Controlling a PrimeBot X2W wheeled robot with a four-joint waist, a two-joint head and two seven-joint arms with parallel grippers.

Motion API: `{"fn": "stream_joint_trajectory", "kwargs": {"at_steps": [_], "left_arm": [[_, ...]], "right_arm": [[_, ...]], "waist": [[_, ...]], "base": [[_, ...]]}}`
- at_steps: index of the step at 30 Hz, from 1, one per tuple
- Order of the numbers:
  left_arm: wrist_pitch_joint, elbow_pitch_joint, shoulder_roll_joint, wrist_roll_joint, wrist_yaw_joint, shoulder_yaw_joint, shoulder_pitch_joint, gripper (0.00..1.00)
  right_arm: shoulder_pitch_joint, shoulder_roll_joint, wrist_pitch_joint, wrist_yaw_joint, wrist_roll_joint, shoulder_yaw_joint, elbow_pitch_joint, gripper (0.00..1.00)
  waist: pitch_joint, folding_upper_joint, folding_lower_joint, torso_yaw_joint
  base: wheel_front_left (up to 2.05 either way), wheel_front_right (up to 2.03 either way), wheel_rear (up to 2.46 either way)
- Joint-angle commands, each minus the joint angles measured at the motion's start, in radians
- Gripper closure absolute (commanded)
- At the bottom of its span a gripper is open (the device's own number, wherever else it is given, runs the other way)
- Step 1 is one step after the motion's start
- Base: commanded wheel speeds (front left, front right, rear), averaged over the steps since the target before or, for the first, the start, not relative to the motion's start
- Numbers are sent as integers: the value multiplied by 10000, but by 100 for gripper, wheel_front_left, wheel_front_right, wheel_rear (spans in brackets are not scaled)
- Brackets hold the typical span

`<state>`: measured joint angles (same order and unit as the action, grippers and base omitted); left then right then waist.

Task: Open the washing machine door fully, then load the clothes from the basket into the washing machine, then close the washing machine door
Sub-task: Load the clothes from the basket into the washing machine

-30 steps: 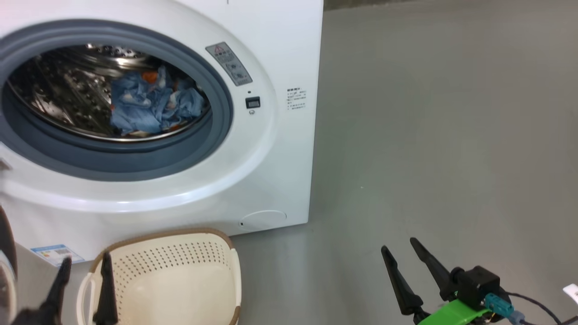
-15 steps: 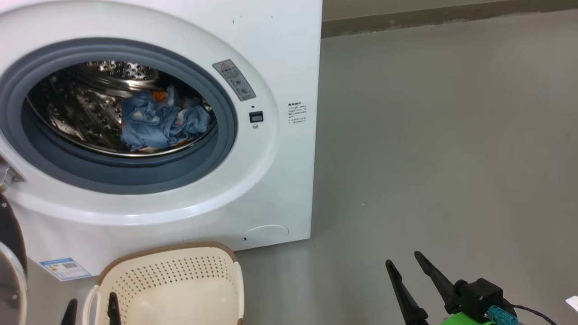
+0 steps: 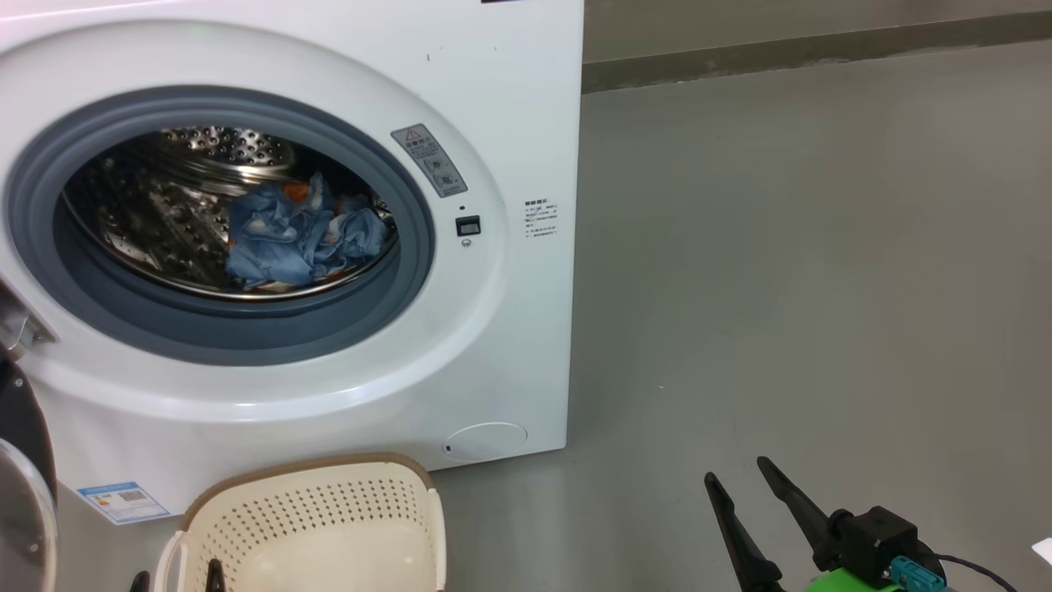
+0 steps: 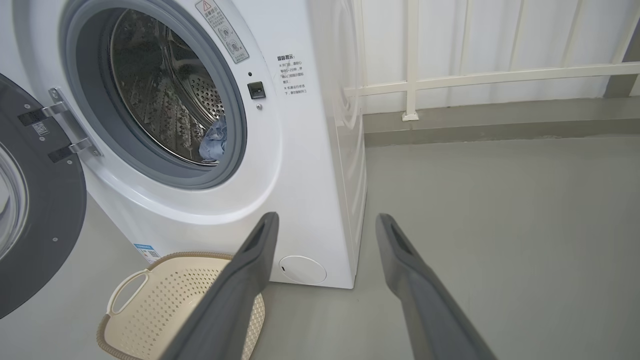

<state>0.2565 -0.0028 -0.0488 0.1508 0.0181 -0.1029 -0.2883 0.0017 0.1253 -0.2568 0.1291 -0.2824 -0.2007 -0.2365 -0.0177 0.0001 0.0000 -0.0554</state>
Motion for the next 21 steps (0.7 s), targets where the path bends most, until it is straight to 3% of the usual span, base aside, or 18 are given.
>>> {"fn": "stream_joint_trajectory", "kwargs": {"at_steps": [1,21], "left_arm": [[53,-253,-26,-36,77,-288,208,0],[53,-157,-16,50,15,-451,382,0]], "right_arm": [[-74,56,-49,16,80,-181,228,0],[-191,-91,-49,16,169,-90,213,0]], "waist": [[13,-1,0,14],[87,-1,0,104]], "base": [[0,0,0],[0,0,0]]}}
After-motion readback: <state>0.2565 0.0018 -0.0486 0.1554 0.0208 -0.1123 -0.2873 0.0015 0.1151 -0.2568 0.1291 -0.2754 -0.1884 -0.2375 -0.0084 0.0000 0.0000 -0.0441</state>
